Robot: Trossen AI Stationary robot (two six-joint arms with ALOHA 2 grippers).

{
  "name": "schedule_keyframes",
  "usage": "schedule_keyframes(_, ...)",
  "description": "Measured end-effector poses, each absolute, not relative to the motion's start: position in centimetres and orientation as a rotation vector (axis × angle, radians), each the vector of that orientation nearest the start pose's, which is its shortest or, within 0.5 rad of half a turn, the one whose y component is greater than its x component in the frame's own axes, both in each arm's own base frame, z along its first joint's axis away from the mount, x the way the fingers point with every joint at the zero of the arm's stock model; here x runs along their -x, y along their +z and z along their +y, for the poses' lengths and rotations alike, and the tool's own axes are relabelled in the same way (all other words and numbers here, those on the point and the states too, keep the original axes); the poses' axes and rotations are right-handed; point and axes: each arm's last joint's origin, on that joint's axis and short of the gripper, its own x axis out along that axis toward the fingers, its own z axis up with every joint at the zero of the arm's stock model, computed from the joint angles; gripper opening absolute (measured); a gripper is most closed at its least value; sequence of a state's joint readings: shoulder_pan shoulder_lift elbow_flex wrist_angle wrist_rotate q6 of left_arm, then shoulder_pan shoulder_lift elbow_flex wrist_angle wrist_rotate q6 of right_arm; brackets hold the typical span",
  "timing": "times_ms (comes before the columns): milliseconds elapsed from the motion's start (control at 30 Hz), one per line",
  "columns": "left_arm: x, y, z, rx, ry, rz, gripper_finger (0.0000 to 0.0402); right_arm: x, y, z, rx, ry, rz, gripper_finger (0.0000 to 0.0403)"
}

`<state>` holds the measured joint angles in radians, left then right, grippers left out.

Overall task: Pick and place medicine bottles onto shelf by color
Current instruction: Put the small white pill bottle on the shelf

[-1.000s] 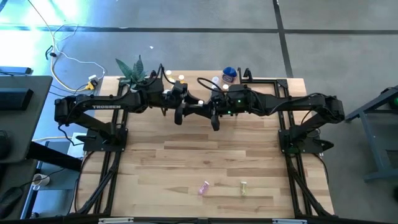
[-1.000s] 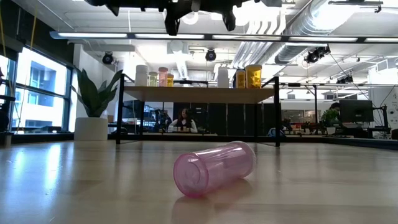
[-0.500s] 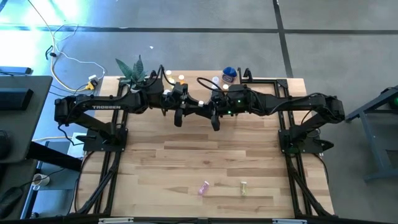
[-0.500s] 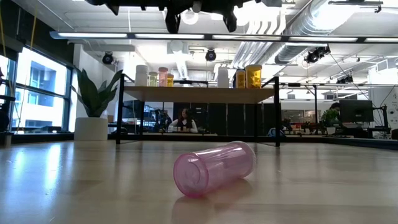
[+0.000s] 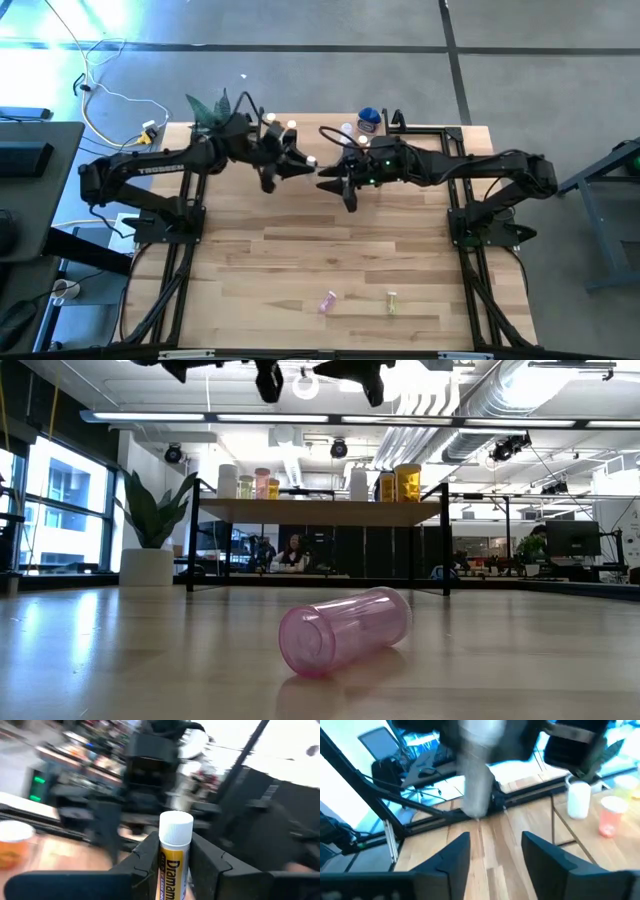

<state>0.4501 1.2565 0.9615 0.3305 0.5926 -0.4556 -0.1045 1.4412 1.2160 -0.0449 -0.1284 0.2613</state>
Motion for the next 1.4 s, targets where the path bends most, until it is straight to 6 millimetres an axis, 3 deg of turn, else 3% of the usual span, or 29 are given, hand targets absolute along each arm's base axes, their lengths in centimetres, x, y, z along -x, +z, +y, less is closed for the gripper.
schedule_keyframes(133,-24.5,35.7,11.0,0.477,-0.304,0.002,0.0076,-32.1,34.9,-3.4,-0.285,-0.028,0.276,0.0189)
schedule_keyframes(333,-23.2,36.8,10.4,0.510,-0.537,0.044,0.0075,-30.9,37.3,-3.4,-0.197,0.004,0.135,0.0192)
schedule_keyframes(600,-23.0,38.3,8.2,0.471,-0.812,0.057,0.0075,-30.2,41.3,-3.1,-0.037,0.199,-0.244,0.0193)
schedule_keyframes(833,-23.4,38.9,6.0,0.411,-0.918,0.026,0.0074,-29.7,42.8,-3.1,0.009,0.231,-0.412,0.0193)
schedule_keyframes(1133,-25.0,38.1,5.8,0.309,-0.746,-0.114,0.0074,-30.3,41.7,-1.9,-0.107,0.278,-0.274,0.0193)
schedule_keyframes(1400,-27.4,35.3,7.7,0.225,-0.280,-0.104,0.0074,-30.8,40.1,-1.4,-0.155,0.177,-0.121,0.0193)
